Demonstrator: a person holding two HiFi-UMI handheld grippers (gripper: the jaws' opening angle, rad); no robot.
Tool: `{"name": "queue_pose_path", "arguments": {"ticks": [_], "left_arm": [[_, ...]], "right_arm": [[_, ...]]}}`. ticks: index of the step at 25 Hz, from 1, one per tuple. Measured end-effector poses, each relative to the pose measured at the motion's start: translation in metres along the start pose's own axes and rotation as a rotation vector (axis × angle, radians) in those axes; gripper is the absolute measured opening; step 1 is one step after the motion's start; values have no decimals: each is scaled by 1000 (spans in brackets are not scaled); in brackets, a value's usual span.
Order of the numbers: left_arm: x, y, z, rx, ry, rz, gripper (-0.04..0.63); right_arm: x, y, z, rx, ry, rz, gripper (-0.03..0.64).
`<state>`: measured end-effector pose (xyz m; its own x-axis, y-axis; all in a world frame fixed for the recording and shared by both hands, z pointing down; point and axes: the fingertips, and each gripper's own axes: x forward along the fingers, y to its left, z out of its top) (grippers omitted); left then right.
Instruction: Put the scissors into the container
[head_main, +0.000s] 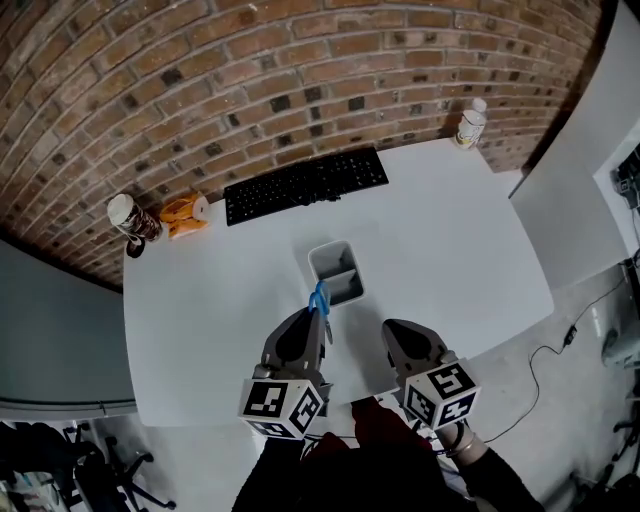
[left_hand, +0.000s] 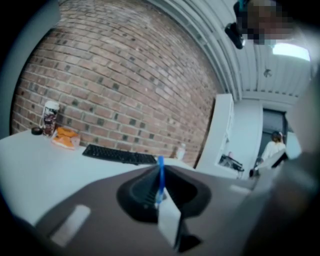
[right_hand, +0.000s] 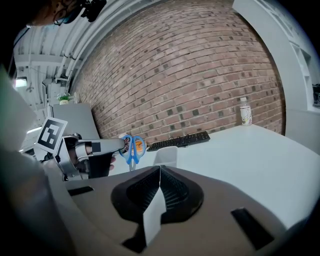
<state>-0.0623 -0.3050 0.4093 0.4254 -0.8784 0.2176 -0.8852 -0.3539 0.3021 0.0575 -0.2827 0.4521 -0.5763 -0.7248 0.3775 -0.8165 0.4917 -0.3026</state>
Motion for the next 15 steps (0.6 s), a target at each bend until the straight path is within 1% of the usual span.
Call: {"name": "queue_pose_path", "arguments": {"ticks": [7,15], "left_arm": [[29,2,12,-20,2,9,28],[57,7,35,-3,-22,8,28]], "right_arm": [[18,-12,6,13,20,25,9],[36,-18,18,29,48,57,9]]}}
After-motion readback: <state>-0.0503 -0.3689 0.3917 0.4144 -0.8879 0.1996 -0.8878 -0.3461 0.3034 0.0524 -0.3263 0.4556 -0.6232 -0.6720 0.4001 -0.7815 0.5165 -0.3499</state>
